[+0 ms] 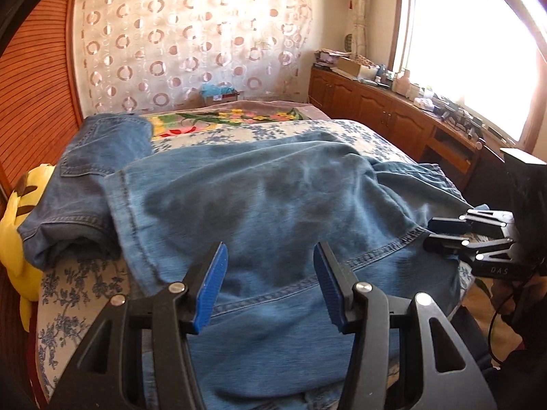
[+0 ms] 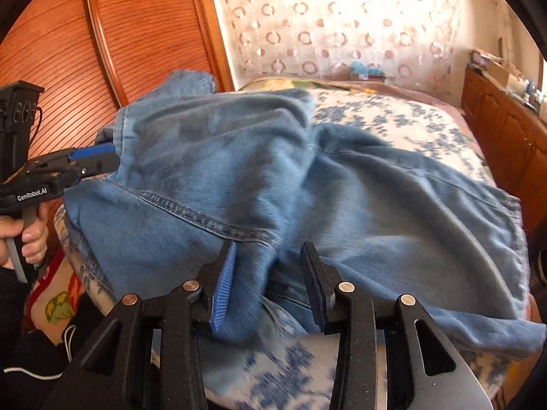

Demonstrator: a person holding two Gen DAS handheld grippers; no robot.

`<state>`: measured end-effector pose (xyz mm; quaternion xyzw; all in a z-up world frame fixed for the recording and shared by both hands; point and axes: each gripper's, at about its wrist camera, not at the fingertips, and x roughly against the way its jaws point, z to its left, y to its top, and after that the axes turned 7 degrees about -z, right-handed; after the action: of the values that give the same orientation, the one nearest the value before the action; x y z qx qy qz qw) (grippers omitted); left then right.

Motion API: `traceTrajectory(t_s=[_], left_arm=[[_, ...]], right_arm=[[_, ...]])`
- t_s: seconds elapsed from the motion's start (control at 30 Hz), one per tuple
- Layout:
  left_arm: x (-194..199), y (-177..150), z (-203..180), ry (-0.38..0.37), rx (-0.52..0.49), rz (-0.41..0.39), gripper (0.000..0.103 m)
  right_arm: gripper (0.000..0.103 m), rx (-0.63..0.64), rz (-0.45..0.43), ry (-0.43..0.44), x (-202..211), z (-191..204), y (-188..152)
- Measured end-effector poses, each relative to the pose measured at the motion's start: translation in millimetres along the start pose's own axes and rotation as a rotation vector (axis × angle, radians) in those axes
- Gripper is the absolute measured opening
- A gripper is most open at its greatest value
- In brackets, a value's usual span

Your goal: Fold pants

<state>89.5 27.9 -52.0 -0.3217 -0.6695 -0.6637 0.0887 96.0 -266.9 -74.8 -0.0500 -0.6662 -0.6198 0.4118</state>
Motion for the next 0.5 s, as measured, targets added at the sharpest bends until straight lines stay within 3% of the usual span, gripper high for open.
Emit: traceTrajectory(t_s=[0.1, 0.27, 0.5], left_arm=[[-3, 1, -10, -0.015, -0.013, 0.005, 0.054], [-6, 5, -27, -0.052, -0.032, -0.005, 0.067], [-6, 16, -50, -0.086, -0.062, -0.030, 0.072]], right_arm=[[0.040, 0.000, -0.020, -0.041, 19, -10, -2], [0.041, -0.032, -0.055, -0.137, 54, -39, -6], [0.042, -0.094, -0.075, -0.274, 92, -89, -20]])
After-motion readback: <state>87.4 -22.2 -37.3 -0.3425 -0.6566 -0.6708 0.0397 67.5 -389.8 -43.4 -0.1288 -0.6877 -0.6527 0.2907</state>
